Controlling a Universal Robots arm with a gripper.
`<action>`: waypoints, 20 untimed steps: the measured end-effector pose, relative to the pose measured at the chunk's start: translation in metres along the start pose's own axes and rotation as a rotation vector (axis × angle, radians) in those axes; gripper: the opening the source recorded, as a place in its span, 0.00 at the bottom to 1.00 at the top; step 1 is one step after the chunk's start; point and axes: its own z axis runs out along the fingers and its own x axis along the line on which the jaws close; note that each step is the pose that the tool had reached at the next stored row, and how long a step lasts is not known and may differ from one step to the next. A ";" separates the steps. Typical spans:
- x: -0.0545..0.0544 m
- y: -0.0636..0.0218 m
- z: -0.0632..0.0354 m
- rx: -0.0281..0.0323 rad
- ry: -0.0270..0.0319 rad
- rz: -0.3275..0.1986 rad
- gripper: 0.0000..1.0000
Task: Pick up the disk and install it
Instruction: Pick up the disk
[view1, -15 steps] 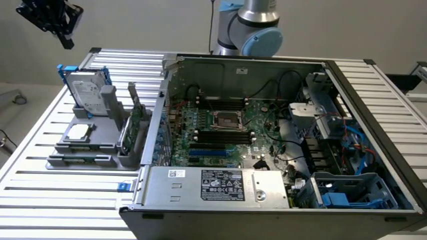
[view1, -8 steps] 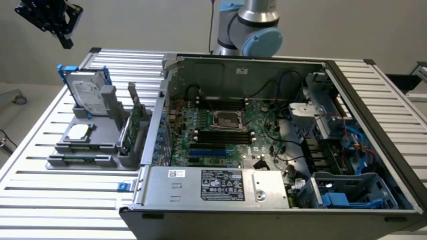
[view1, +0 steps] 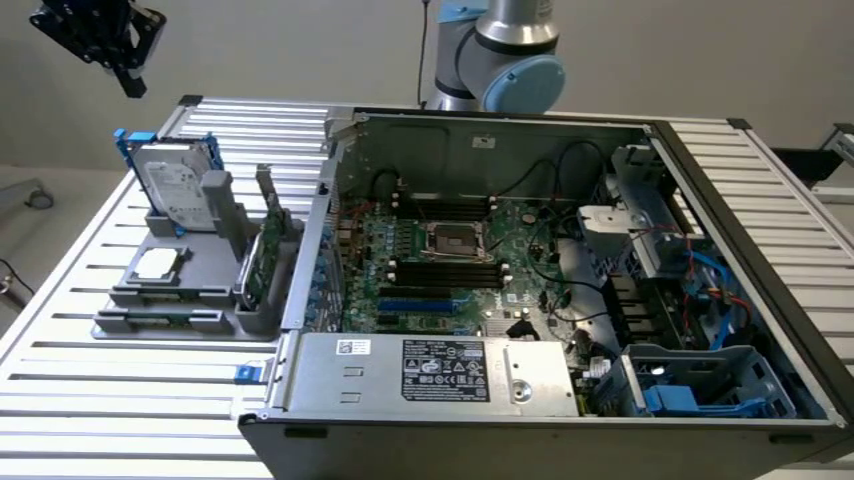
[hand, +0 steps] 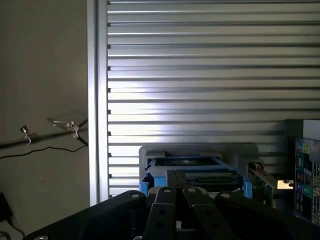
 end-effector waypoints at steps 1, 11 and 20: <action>0.000 0.0000 0.0000 0.0000 0.0001 0.000 0.11; 0.000 -0.0001 0.0011 0.0005 0.0067 -0.107 0.11; 0.000 -0.0002 0.0022 0.0015 0.0180 -0.271 0.11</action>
